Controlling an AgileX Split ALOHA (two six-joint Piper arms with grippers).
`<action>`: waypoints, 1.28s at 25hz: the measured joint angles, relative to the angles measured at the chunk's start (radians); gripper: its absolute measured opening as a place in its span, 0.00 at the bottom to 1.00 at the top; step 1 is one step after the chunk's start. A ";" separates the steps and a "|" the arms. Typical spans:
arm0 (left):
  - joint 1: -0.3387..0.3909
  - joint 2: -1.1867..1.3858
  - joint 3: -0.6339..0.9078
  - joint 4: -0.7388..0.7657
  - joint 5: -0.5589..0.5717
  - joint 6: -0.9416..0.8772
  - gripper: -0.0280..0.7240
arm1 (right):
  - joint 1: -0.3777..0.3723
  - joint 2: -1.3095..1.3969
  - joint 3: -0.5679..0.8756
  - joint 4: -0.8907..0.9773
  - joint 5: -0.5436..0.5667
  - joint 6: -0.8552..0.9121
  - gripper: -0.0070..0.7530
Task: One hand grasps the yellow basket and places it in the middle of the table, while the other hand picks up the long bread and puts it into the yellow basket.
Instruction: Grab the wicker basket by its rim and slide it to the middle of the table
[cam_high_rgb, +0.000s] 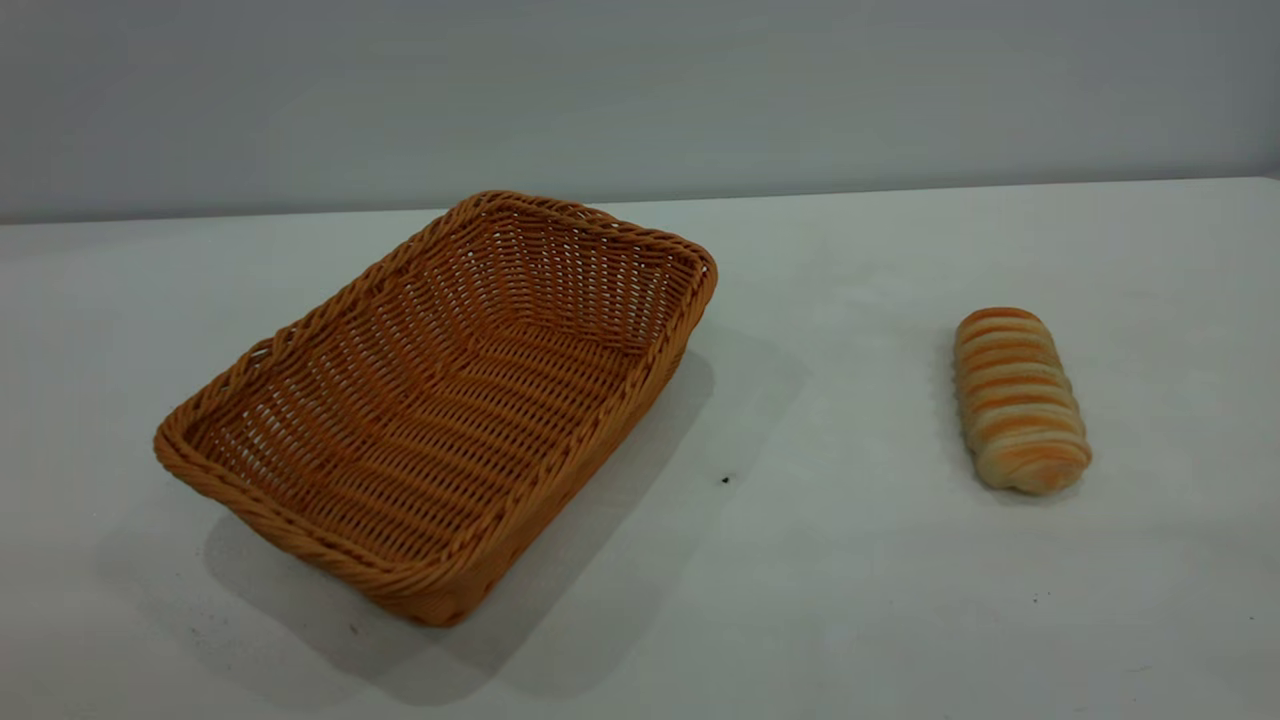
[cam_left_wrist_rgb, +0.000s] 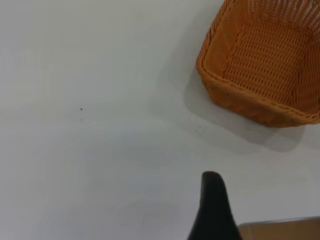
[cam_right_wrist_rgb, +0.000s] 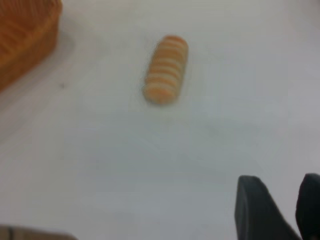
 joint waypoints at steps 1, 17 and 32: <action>0.000 0.037 -0.017 0.000 -0.002 -0.007 0.81 | 0.000 0.002 -0.001 0.015 -0.020 -0.007 0.34; 0.000 0.927 -0.142 -0.273 -0.363 -0.069 0.81 | 0.000 0.802 -0.054 0.689 -0.443 -0.717 0.74; -0.049 1.611 -0.144 -0.663 -0.730 -0.087 0.81 | 0.267 1.255 -0.081 1.233 -0.645 -1.247 0.73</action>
